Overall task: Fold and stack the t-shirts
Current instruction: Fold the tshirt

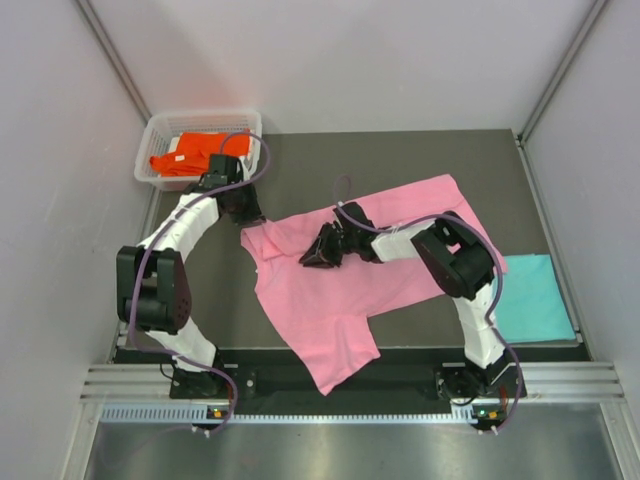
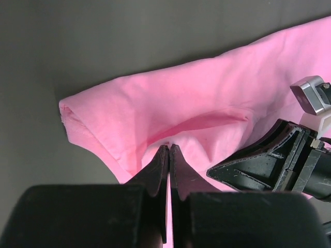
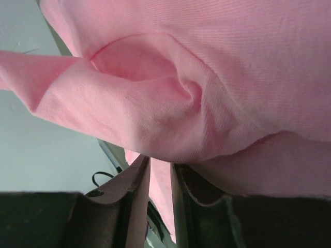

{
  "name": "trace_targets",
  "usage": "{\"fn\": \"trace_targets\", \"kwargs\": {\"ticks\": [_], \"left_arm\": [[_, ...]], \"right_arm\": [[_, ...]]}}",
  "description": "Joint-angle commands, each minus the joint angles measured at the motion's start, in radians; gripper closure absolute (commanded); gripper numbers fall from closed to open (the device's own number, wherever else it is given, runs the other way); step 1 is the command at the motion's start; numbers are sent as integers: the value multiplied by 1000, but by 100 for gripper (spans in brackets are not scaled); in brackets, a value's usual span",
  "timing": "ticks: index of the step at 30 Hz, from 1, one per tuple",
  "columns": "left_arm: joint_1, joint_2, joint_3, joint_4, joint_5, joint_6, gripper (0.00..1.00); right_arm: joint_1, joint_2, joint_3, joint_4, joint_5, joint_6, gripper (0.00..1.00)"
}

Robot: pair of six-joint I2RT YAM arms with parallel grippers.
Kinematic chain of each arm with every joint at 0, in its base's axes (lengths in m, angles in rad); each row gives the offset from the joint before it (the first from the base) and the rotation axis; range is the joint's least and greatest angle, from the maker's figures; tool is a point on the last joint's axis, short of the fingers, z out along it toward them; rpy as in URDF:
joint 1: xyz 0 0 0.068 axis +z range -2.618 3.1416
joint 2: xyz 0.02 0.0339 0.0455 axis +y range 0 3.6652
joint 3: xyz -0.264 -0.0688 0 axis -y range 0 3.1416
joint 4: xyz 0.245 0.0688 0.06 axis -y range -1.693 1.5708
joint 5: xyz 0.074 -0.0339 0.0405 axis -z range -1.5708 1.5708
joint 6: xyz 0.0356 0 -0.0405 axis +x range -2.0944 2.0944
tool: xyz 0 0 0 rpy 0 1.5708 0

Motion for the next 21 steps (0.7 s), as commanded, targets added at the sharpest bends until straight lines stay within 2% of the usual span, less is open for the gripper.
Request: {"fn": "trace_targets", "kwargs": {"ticks": [1, 7, 11, 17, 21], "left_arm": [[5, -2, 18, 38, 12, 13, 100], [5, -10, 13, 45, 26, 1, 100], [5, -20, -2, 53, 32, -9, 100], [4, -39, -27, 58, 41, -13, 100], [5, -57, -30, 41, 26, -15, 100]], "right_arm": [[19, 19, 44, 23, 45, 34, 76], [22, 37, 76, -35, 83, 79, 77], [23, 51, 107, -102, 92, 132, 87], [23, 57, 116, -148, 79, 151, 88], [22, 60, 186, -240, 36, 51, 90]]}}
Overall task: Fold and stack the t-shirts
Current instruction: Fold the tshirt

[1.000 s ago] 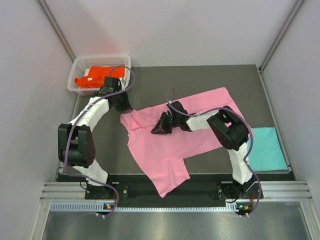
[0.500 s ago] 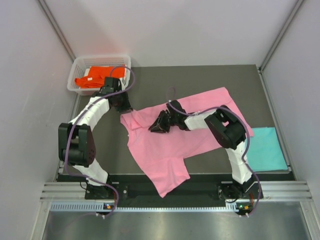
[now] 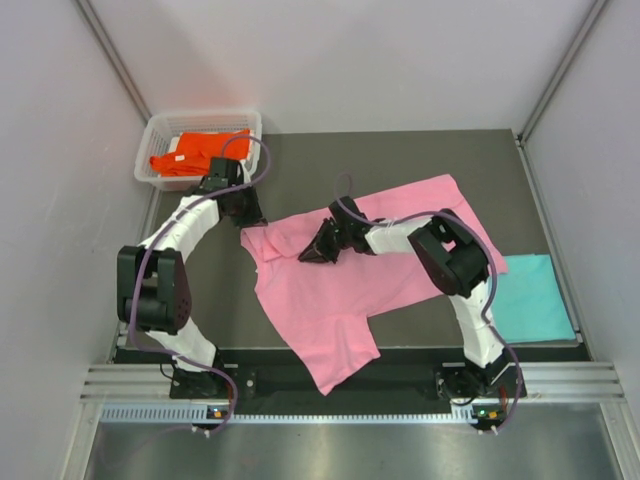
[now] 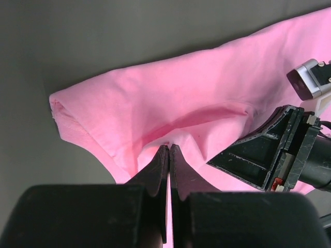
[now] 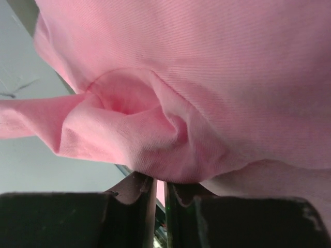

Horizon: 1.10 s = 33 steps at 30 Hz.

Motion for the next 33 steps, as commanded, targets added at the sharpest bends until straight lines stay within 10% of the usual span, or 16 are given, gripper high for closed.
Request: {"fn": "trace_targets", "kwargs": {"ticks": [1, 21, 33], "left_arm": [[5, -66, -4, 24, -7, -6, 100], [-2, -223, -283, 56, 142, -109, 100], [-44, -356, -433, 74, 173, -250, 100]], "right_arm": [[14, 20, 91, -155, -35, -94, 92], [-95, -139, -68, -175, -245, -405, 100], [-187, -168, -16, -468, -284, -686, 100]]}}
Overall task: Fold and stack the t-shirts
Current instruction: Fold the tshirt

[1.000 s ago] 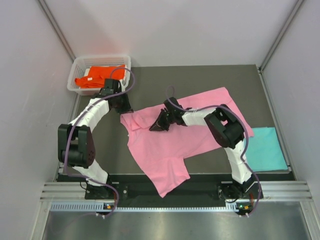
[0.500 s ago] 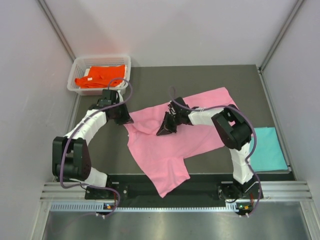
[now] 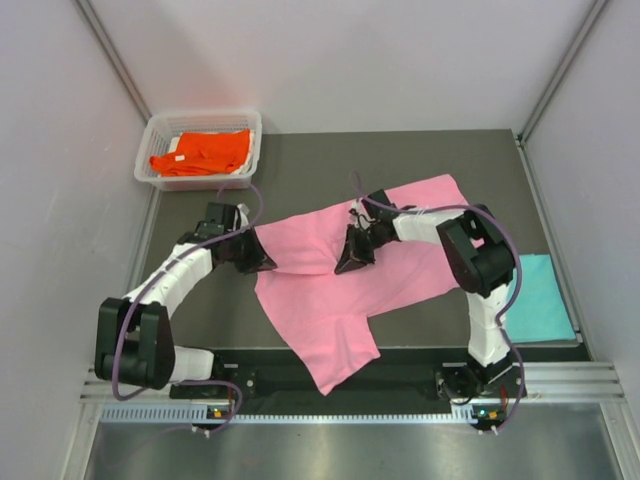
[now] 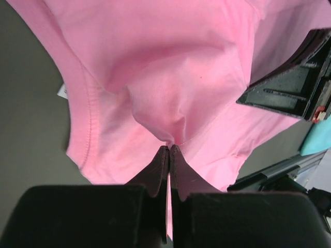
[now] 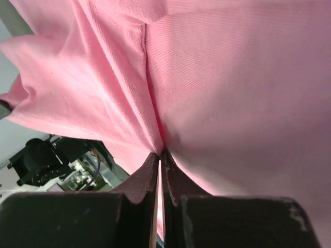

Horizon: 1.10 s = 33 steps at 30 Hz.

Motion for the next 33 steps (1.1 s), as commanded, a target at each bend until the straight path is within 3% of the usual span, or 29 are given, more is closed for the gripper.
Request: {"fn": "trace_targets", "kwargs": {"ticks": [1, 7, 17, 20, 23, 24, 26, 27, 33], "left_arm": [[-16, -53, -49, 46, 27, -67, 100], [-30, -92, -123, 55, 23, -114, 100], [-30, -90, -131, 30, 12, -115, 99], [-30, -114, -131, 13, 10, -106, 92], [-16, -151, -67, -147, -63, -51, 85], [8, -162, 7, -278, -151, -23, 76], [34, -200, 71, -373, -200, 12, 65], [54, -217, 110, -398, -206, 36, 52], [70, -292, 44, -237, -39, -52, 41]], "right_arm": [[-29, -58, 49, -96, -52, -117, 100], [-32, -10, 103, -193, -98, -221, 100], [-32, 39, 155, -252, -138, -253, 100], [-35, 47, 170, -312, -129, -279, 90], [-86, 33, 198, -416, -38, -365, 78], [-112, -17, 177, -420, 68, -382, 72], [-201, -79, 141, -400, 141, -402, 64], [-230, -122, 132, -395, 152, -437, 62], [-383, -131, 236, -389, 165, -392, 60]]}}
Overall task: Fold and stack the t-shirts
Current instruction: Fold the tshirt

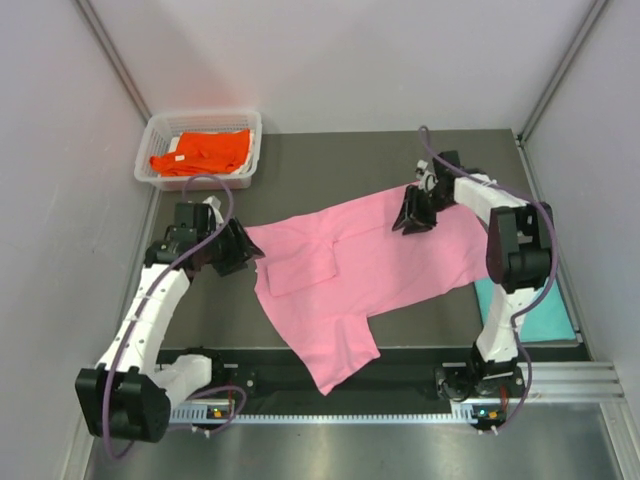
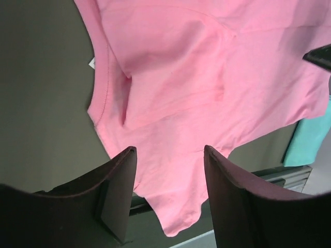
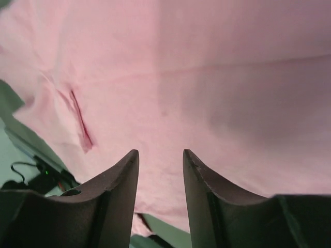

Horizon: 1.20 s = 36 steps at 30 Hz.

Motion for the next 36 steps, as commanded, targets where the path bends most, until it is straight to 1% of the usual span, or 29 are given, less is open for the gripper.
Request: {"fn": "trace_targets", "kwargs": {"ticks": [1, 2, 4, 5, 6, 7, 9, 12, 15, 17, 18, 19, 21, 23, 24, 26, 27, 31, 35, 36], "left_arm": [[2, -23, -69, 69, 32, -50, 40], [11, -11, -83, 148, 17, -53, 38], [30, 27, -96, 216, -8, -28, 37], [34, 79, -87, 252, -40, -16, 38], [37, 104, -64, 272, -108, 8, 39], [39, 127, -55, 293, -141, 15, 40], [42, 187, -51, 411, -187, 45, 44], [62, 286, -44, 529, -201, 67, 43], [80, 403, 4, 539, -169, 82, 40], [80, 479, 30, 534, -137, 91, 39], [108, 501, 48, 534, -126, 105, 39], [111, 518, 56, 536, -129, 110, 39], [116, 547, 61, 551, -114, 119, 38], [117, 570, 58, 595, -68, 121, 37], [117, 581, 58, 606, -51, 124, 37], [117, 609, 64, 632, -8, 125, 34], [119, 616, 64, 645, 4, 122, 34], [119, 662, 68, 655, 35, 104, 32], [117, 693, 76, 634, 29, 101, 40], [119, 698, 78, 626, 31, 102, 46]], "right_arm": [[-24, -53, 81, 21, 43, 17, 59], [-24, -51, 101, 35, 54, 23, 59], [-30, -27, 172, 33, 93, 43, 57], [-36, -16, 195, 39, 100, 52, 56], [-42, 10, 235, 44, 107, 66, 56], [-58, 21, 253, 52, 107, 91, 55], [-75, 53, 307, 73, 120, 108, 55], [-119, 108, 386, 78, 110, 137, 53], [-174, 162, 457, 61, 100, 154, 51], [-223, 180, 480, 59, 95, 149, 46], [-234, 193, 499, 59, 101, 145, 43], [-256, 200, 506, 59, 106, 131, 38], [-276, 229, 532, 59, 110, 105, 31], [-303, 257, 562, 56, 106, 82, 30], [-309, 288, 600, 52, 107, 48, 27], [-322, 320, 659, 38, 113, 10, 26], [-323, 346, 675, 36, 135, -24, 26], [-328, 420, 752, 32, 155, -72, 25], [-328, 476, 795, 43, 156, -89, 28], [-328, 480, 793, 41, 169, -98, 30]]}}
